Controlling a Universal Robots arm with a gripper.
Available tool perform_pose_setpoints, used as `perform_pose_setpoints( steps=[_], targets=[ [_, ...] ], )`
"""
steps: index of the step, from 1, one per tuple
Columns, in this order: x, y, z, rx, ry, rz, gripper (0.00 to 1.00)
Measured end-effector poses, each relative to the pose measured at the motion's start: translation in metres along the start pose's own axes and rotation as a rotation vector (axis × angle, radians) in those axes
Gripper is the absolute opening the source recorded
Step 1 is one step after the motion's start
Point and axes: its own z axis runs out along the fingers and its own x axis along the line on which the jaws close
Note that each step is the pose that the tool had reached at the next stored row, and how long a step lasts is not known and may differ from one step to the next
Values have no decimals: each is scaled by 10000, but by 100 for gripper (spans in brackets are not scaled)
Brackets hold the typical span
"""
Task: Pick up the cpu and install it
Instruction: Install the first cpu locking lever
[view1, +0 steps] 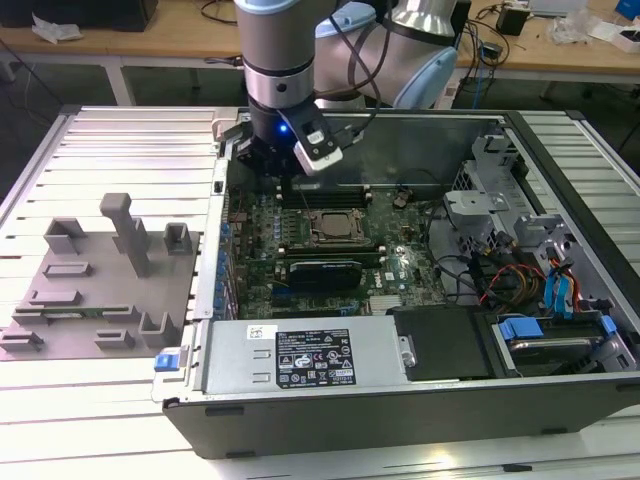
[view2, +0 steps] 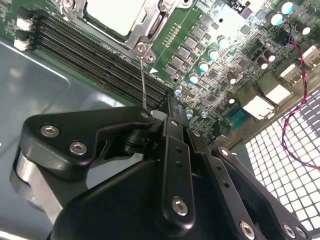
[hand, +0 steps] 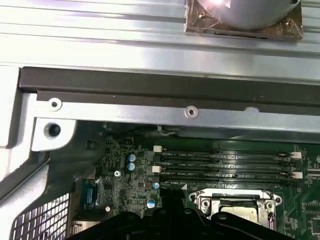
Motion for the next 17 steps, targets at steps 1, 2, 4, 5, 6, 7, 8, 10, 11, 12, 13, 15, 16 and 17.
perform_pose_setpoints(
  steps=[1,2,4,5,6,7,8,10,11,12,13,15,16,17],
  targets=[
    [-11,-4,0,-1,15,3,11],
    [-31,-9,0,-1,34,8,11],
    [-73,-23,0,-6,52,20,11],
    [-93,-31,0,-10,54,25,11],
    [-114,-39,0,-13,57,29,11],
    [-132,-45,0,-13,63,32,11],
    [-160,-55,-1,-13,76,40,11],
    [-199,-69,-1,-13,93,49,11],
    [-222,-77,-2,-13,103,52,11],
    [-241,-84,-2,-14,109,56,11],
    [-264,-92,-1,-15,117,61,11],
    [-307,-111,-3,-14,136,74,11],
    [-318,-116,-2,-14,143,83,11],
    [-322,-117,-3,-14,147,104,11]
  ],
)
